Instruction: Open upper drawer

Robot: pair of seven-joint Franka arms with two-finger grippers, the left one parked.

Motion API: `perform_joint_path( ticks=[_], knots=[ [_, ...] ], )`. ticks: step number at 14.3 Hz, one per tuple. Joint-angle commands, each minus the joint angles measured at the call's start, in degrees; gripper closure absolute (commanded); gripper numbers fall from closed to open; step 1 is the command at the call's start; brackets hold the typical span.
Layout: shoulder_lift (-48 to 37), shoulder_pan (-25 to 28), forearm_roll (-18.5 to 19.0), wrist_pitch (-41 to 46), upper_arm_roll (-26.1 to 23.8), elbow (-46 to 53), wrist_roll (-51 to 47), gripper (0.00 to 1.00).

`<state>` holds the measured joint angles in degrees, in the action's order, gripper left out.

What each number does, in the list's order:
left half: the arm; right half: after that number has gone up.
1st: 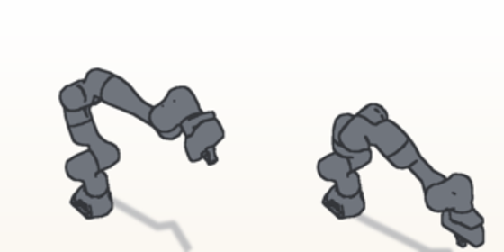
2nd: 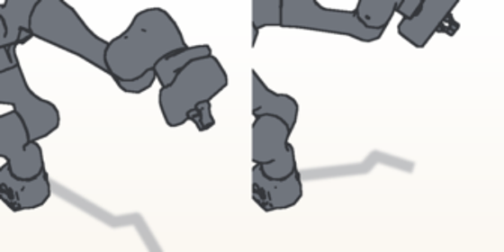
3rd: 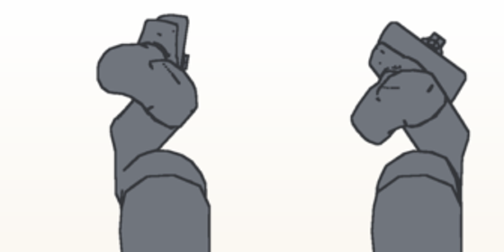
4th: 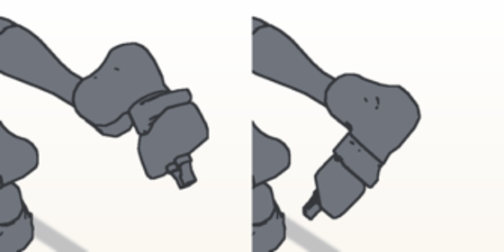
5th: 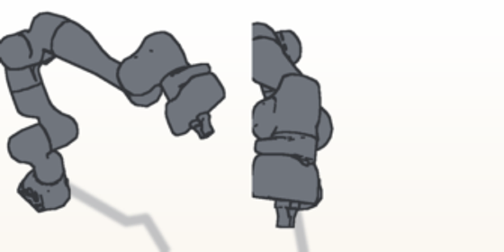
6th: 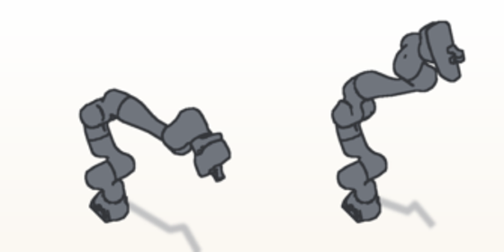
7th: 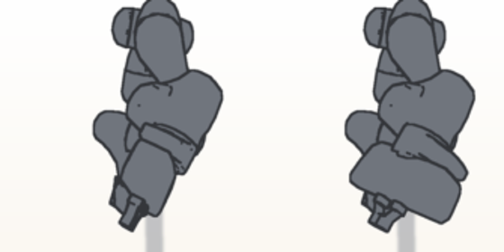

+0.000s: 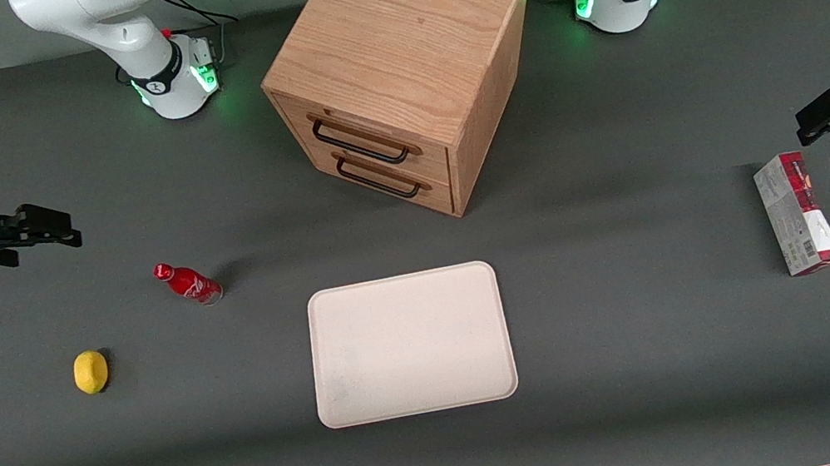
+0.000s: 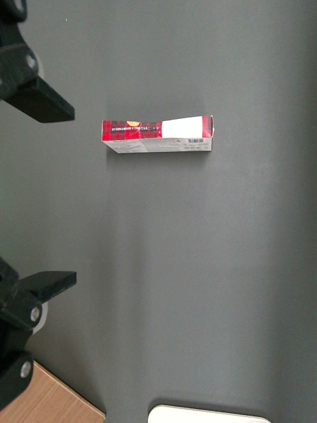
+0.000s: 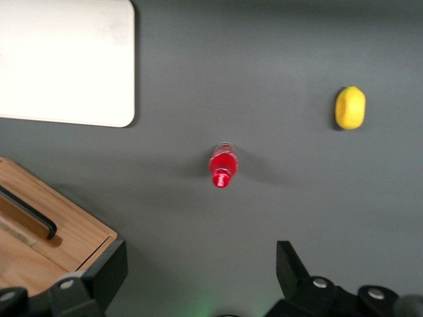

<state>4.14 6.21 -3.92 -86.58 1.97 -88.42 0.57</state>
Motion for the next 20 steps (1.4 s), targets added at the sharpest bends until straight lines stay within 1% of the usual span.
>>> perform_joint_path(
  ticks=[1, 4, 6, 7, 10, 12, 20],
  knots=[
    [2.53, 3.96, -0.65, 1.94, -0.3, 4.21, -3.9, 0.0],
    [6.05, 9.33, -1.08, 5.98, -0.3, 10.53, -8.37, 0.0],
    [8.24, 11.97, -2.92, 6.34, -0.3, 14.05, -13.21, 0.0],
    [9.47, 13.55, -3.02, 6.51, -0.91, 15.63, -14.53, 0.0],
    [12.55, 17.85, -2.93, 9.75, -1.62, 20.29, -15.34, 0.0],
    [13.87, 19.62, -2.93, 10.56, -1.54, 21.45, -15.34, 0.0],
    [14.23, 20.06, -3.19, 10.56, -1.88, 20.49, -14.72, 0.0]
  ],
)
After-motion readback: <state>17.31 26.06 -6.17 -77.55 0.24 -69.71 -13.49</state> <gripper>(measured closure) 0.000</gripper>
